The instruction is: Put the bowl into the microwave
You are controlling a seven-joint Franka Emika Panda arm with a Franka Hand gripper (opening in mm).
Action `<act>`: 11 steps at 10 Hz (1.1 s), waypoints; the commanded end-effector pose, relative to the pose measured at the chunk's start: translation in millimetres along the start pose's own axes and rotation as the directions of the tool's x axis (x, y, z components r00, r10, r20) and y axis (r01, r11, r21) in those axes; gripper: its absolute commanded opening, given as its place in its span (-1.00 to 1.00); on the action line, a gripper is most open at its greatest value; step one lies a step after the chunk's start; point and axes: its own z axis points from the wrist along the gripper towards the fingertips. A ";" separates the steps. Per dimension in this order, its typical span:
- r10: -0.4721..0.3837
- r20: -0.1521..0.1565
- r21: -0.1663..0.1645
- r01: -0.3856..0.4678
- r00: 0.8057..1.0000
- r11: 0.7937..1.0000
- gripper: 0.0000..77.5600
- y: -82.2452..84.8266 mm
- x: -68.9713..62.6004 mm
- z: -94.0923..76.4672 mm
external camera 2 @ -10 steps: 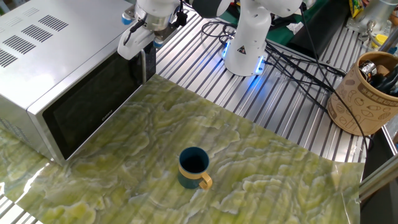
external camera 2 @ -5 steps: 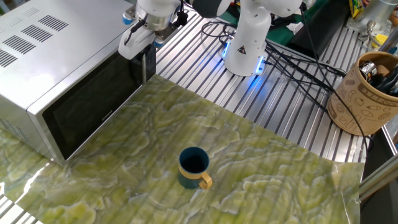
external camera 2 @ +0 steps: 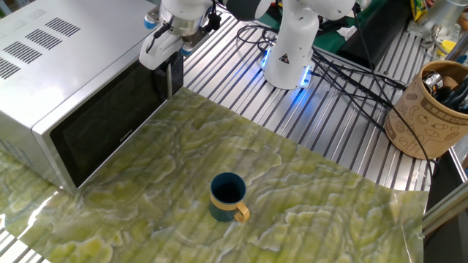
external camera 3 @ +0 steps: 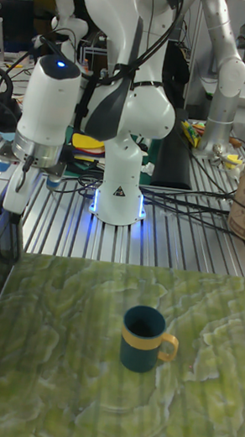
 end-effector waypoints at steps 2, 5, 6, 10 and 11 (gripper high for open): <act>0.087 -0.032 -0.034 -0.088 0.996 0.996 -0.97 9.8 20.9 -16.6; 0.099 -0.059 -0.031 -0.101 0.993 0.994 -0.97 11.1 33.4 -22.3; 0.099 -0.065 -0.030 -0.101 0.993 0.994 -0.97 11.6 38.1 -23.4; 0.125 -0.074 -0.024 -0.127 0.989 0.992 -0.97 21.0 58.6 -28.5; 0.126 -0.082 -0.022 -0.129 0.989 0.991 -0.97 26.1 65.0 -35.9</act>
